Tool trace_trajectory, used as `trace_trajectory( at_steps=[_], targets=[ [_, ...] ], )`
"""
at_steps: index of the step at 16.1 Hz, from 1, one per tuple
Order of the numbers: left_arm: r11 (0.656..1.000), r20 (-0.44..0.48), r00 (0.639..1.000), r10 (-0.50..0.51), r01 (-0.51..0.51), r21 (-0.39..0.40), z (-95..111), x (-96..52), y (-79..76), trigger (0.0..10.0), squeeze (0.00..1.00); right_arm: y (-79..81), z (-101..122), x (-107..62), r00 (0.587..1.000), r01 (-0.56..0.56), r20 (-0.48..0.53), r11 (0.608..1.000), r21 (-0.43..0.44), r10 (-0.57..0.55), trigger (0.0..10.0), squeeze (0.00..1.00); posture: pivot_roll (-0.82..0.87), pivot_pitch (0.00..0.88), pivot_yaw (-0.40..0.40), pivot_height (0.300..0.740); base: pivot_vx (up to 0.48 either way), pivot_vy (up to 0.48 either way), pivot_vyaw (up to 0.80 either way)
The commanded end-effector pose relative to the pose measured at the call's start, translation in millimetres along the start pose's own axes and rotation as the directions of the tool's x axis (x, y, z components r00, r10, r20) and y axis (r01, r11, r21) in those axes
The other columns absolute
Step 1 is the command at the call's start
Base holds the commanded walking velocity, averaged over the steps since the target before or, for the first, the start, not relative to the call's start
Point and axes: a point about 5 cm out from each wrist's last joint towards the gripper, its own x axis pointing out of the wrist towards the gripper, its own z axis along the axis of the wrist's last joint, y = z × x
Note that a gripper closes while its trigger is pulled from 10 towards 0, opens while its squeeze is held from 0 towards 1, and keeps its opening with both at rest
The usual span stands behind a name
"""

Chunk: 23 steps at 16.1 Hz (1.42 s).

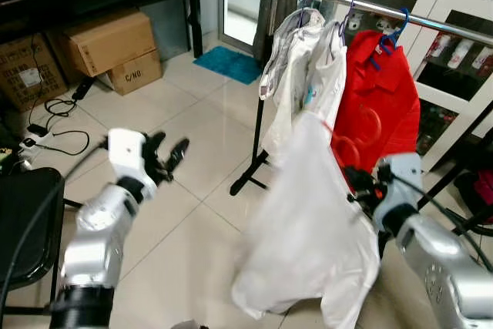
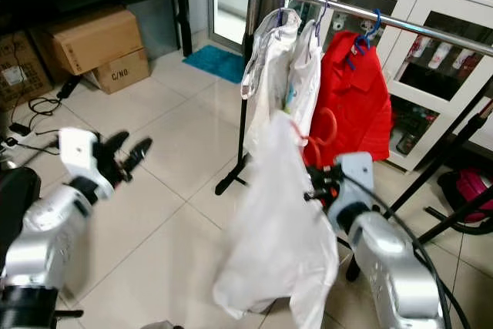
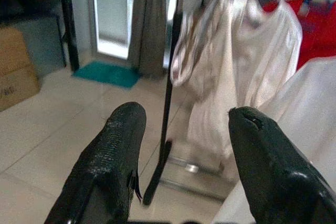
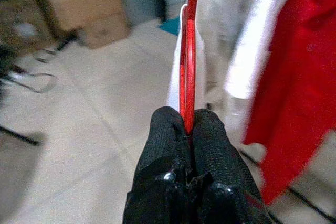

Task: Hang hanger

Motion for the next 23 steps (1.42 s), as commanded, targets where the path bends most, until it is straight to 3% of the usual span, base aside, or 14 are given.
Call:
trace_trajectory(
  at_steps=[1,3,4,5,6,10,14,16,17,21,23],
  targets=[
    [0.999,-0.001,1.0,-0.016,0.016,0.028,1,-1.5,-6.2,10.0,0.0,1.3,2,0.1,0.999,0.017,0.032,1.0,-0.016,-0.017,10.0,0.0,-0.14,0.0,-0.033,0.74,0.0,0.0,0.0],
    [1.0,-0.005,1.0,0.002,-0.002,0.02,-1,-5.3,-8.0,10.0,0.0,0.7,1,1.6,0.99,0.132,0.069,0.988,-0.081,-0.127,10.0,0.0,-0.14,0.0,-0.04,0.74,0.0,0.0,0.0],
    [0.999,-0.004,1.0,0.004,-0.004,0.032,0,-5.4,-10.6,10.0,0.0,-0.8,-4,3.0,0.983,0.183,0.021,0.979,-0.084,-0.182,10.0,0.0,-0.15,0.0,-0.045,0.74,0.0,0.0,0.0],
    [0.999,-0.008,1.0,0.008,-0.008,0.038,1,-2.1,-14.1,10.0,0.0,7.6,-7,4.1,0.994,0.108,0.004,0.994,0.016,-0.108,10.0,0.0,-0.14,0.0,-0.039,0.74,0.0,-0.281,0.0],
    [0.999,-0.01,1.0,0.007,-0.007,0.04,2,-1.1,-15.0,10.0,0.0,8.5,-7,3.8,0.994,0.108,0.009,0.993,0.039,-0.108,10.0,0.0,-0.14,0.0,-0.038,0.74,0.0,-0.315,0.0],
    [0.999,-0.024,1.0,-0.002,0.004,0.052,-2,-2.5,-17.9,10.0,0.0,12.1,-17,3.2,0.989,0.134,-0.056,0.991,0.018,-0.133,10.0,0.0,-0.14,0.0,-0.046,0.74,0.0,-0.323,0.0],
    [0.998,-0.007,1.0,-0.017,0.018,0.061,5,5.3,-22.9,10.0,0.0,5.6,-8,11.3,0.99,0.129,-0.046,0.991,-0.038,-0.131,10.0,0.0,-0.13,0.0,-0.051,0.74,0.0,-0.312,0.0],
    [0.997,-0.009,1.0,-0.001,0.002,0.082,2,0.4,-20.1,10.0,0.0,7.0,-10,14.3,0.988,0.138,-0.072,0.99,-0.018,-0.139,10.0,0.0,-0.13,0.0,-0.064,0.74,0.0,-0.154,0.0],
    [0.997,-0.016,1.0,0.026,-0.025,0.07,3,-0.1,-17.9,10.0,0.0,10.0,-8,15.7,0.988,0.138,-0.066,0.99,0.015,-0.136,10.0,0.0,-0.13,0.0,-0.067,0.74,0.0,0.0,0.0],
    [0.997,0.023,1.0,0.005,-0.006,0.072,10,4.3,-20.7,10.0,0.0,6.3,4,21.8,0.976,0.218,0.006,0.976,0.015,-0.218,10.0,0.0,-0.12,0.0,-0.054,0.74,0.0,0.0,0.0],
    [0.998,0.024,1.0,0.003,-0.005,0.059,9,0.4,-16.2,10.0,0.0,11.2,4,21.8,0.981,0.195,0.005,0.98,0.043,-0.196,10.0,0.0,-0.13,0.0,-0.045,0.74,0.131,0.0,-0.3]
  ],
)
